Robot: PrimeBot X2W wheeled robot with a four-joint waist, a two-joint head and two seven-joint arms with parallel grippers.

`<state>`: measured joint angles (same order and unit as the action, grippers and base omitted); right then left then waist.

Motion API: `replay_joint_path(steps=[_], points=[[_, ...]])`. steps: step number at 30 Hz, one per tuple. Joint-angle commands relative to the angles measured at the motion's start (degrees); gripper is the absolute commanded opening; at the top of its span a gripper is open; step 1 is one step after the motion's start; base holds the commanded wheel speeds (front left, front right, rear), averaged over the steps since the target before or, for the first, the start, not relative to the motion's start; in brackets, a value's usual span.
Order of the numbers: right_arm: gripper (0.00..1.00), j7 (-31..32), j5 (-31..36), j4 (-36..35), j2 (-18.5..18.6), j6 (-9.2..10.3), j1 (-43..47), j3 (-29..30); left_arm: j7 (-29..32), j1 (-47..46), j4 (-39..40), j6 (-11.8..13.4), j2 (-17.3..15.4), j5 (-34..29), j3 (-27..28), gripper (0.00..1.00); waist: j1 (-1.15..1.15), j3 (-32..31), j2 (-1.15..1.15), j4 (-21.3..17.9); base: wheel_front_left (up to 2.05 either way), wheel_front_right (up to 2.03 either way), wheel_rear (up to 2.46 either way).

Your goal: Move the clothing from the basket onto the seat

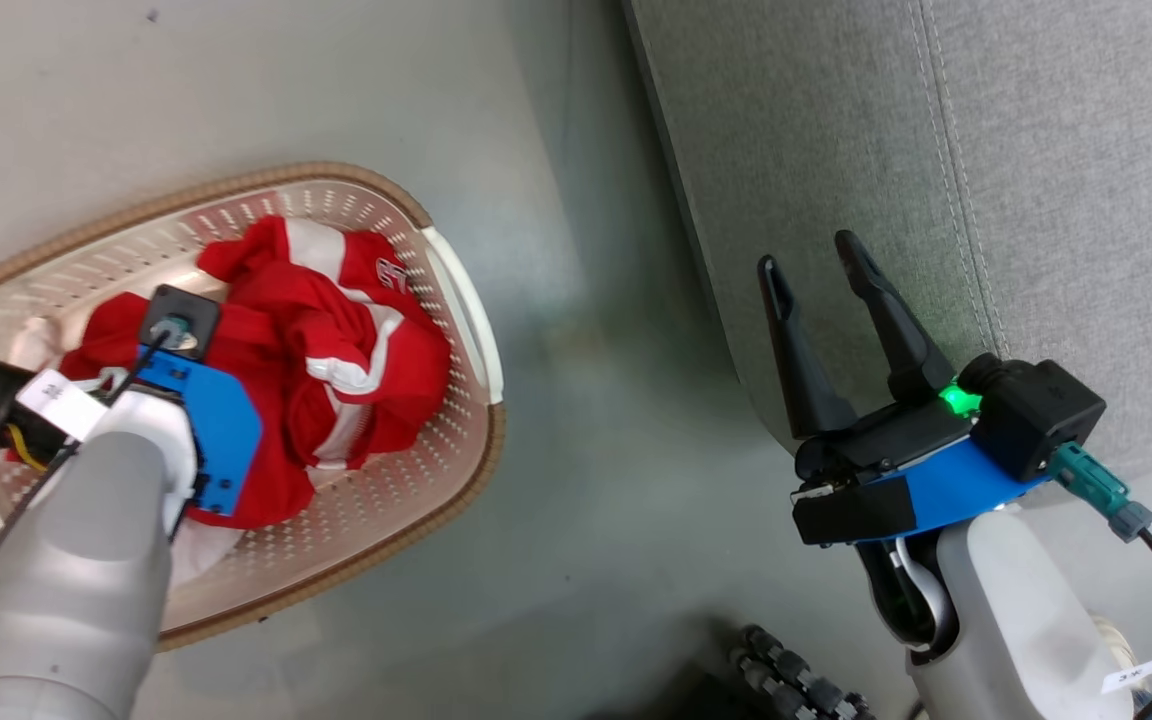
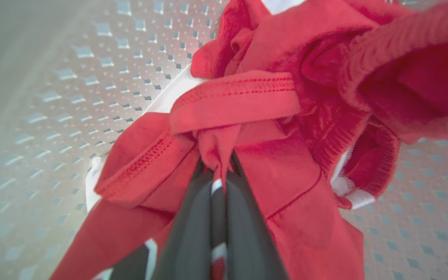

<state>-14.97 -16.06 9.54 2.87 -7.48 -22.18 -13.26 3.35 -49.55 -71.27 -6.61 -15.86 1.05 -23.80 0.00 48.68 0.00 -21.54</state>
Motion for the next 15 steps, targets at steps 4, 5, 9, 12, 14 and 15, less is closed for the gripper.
replay_joint_path(steps=[4,5,9,12,14,15], points=[[1.0,-0.3,1.3,1.0,0.1,-0.03,-0.8,1.3,-1.8,1.3,-0.6,-0.6,2.5,2.1,0.0,0.0,0.0,-5.4,0.0,3.1,0.0,0.0,0.0],[1.0,-0.3,1.6,1.3,0.1,-0.03,-0.6,1.5,-2.1,1.6,-0.7,-0.7,3.2,2.5,-0.2,0.0,0.0,-6.7,0.0,3.7,0.0,0.0,0.0],[1.0,-0.3,3.1,2.8,0.1,-0.03,0.9,2.1,-3.8,3.2,-0.9,-1.0,6.1,4.5,-0.9,0.0,0.0,-12.8,0.0,6.3,0.0,0.0,0.0],[1.0,-0.3,4.4,4.1,0.1,-0.03,2.3,2.6,-5.3,4.4,-0.2,-1.0,8.6,6.4,-2.4,0.0,0.0,-17.7,0.0,8.1,0.0,0.0,0.0],[1.0,-0.3,5.3,5.0,0.1,-0.03,3.5,3.0,-6.1,5.1,0.4,-0.8,9.6,7.7,-3.7,0.0,0.0,-20.9,0.0,9.3,0.0,0.0,0.0],[1.0,-0.3,5.6,5.3,0.1,-0.03,4.0,3.1,-6.4,5.6,0.9,-0.8,10.1,8.5,-4.4,0.0,0.0,-22.4,0.0,9.9,0.0,0.0,0.0]])
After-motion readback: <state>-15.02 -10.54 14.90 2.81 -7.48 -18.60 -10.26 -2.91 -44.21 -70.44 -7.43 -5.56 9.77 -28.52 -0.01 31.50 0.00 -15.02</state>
